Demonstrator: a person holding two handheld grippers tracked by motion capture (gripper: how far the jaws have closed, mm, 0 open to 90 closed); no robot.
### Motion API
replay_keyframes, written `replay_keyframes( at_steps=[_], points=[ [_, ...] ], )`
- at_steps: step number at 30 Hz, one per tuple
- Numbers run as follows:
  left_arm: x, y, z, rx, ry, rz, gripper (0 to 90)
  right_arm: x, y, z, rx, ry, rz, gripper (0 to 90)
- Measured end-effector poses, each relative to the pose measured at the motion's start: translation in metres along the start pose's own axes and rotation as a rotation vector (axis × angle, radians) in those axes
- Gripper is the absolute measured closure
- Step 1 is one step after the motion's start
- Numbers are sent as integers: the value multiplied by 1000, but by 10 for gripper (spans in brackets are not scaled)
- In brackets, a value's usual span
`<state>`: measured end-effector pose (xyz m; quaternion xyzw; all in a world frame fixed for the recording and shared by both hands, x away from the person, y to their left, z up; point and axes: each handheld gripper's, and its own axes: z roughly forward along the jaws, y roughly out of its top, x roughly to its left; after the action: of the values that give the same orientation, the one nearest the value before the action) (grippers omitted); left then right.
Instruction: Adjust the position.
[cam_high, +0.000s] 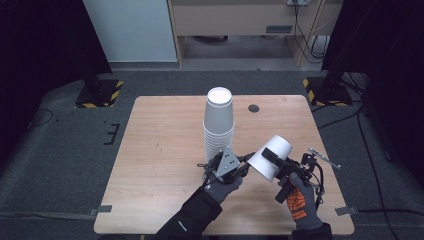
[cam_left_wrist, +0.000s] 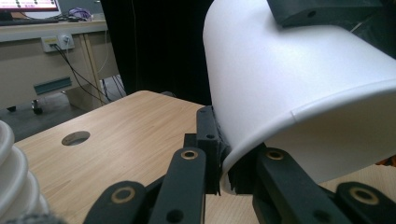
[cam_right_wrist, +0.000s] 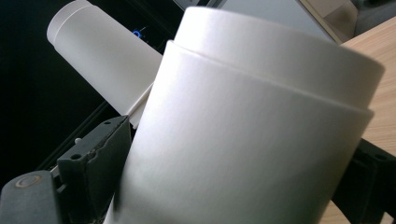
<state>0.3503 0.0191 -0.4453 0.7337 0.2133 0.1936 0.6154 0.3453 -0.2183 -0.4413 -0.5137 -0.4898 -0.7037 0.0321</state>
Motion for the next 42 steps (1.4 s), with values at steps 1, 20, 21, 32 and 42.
replay_keyframes(
  at_steps=[1,20,21,32,42],
  points=[
    [0,0,-1,1,-1,1,839,0,0,0,-2,1,-5,102],
    [-4,0,-13,21,-3,13,843,-1,3,0,-16,-37,-74,46],
    [-4,0,-14,18,-4,10,845,0,2,0,-18,-37,-77,50],
    [-3,2,-25,13,-23,4,851,-7,6,-5,-49,-107,-118,87],
    [-1,0,-36,37,-42,9,850,-15,10,-9,-69,-162,-151,101]
  ],
)
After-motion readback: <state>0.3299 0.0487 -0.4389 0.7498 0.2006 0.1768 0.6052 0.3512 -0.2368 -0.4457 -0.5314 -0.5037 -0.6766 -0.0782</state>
